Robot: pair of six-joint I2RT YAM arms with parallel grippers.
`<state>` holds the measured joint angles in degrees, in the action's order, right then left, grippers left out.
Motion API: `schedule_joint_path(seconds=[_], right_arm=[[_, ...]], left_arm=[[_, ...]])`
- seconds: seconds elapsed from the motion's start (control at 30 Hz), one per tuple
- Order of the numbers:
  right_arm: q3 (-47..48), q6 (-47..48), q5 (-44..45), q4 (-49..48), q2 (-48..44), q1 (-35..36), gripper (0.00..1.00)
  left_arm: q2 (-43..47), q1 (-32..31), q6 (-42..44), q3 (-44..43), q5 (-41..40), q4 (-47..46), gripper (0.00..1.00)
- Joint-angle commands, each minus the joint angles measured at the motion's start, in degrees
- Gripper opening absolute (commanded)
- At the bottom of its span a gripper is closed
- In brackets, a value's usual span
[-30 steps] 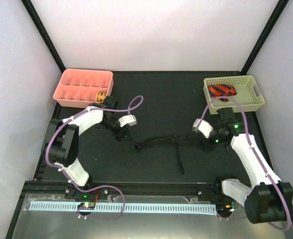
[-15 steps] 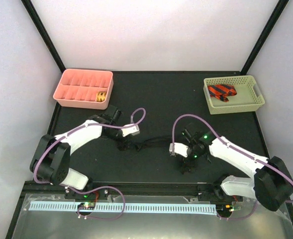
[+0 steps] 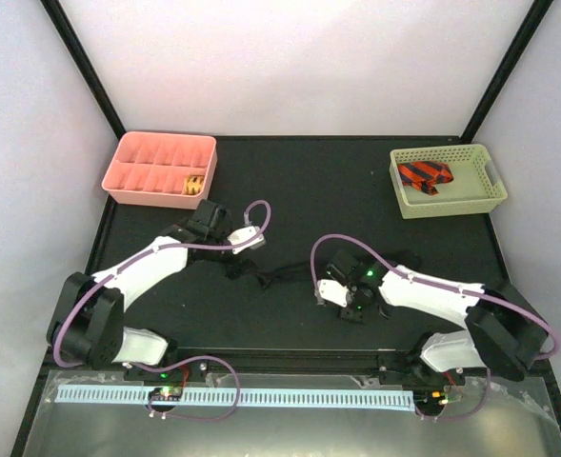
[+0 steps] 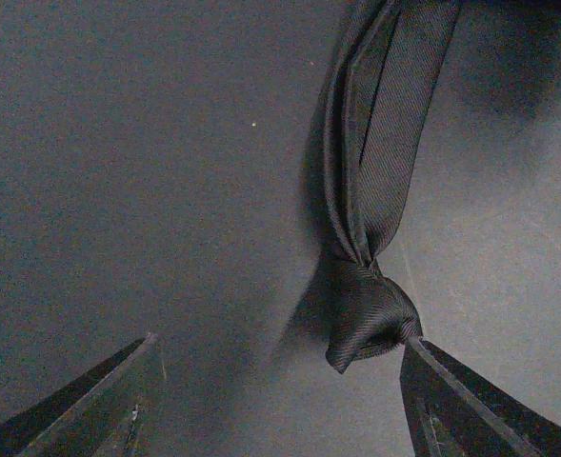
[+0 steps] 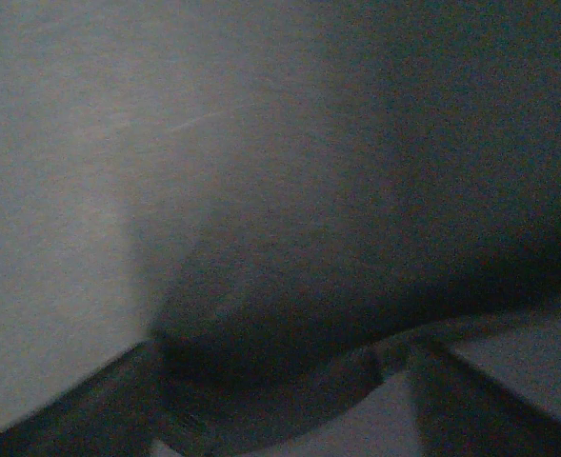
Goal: Roll the ties
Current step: Flatten out the tie at the center of the board.
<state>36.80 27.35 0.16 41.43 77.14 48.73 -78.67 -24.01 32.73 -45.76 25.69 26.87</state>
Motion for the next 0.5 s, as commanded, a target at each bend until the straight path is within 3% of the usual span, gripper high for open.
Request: schedule_joint_path(seconds=[0.0,0.07,0.2,0.47], right_arm=[[0.6,-1.7,5.1,-1.1,-4.4,-1.1,0.42],[0.6,-0.5,6.0,-0.5,-5.8,-2.4,0.26],[2.0,3.3,7.4,0.7,-7.3,-7.1,0.04],[8.9,12.4,4.8,1.9,-3.6,-22.2,0.02]], left_arm=[[2.8,0.4,0.0,1.6,0.3,-2.4,0.7],[2.8,0.4,0.5,1.7,0.3,-2.3,0.69],[2.2,0.3,1.2,1.4,0.4,-2.3,0.68],[1.1,0.2,2.2,1.3,1.0,-2.7,0.68]])
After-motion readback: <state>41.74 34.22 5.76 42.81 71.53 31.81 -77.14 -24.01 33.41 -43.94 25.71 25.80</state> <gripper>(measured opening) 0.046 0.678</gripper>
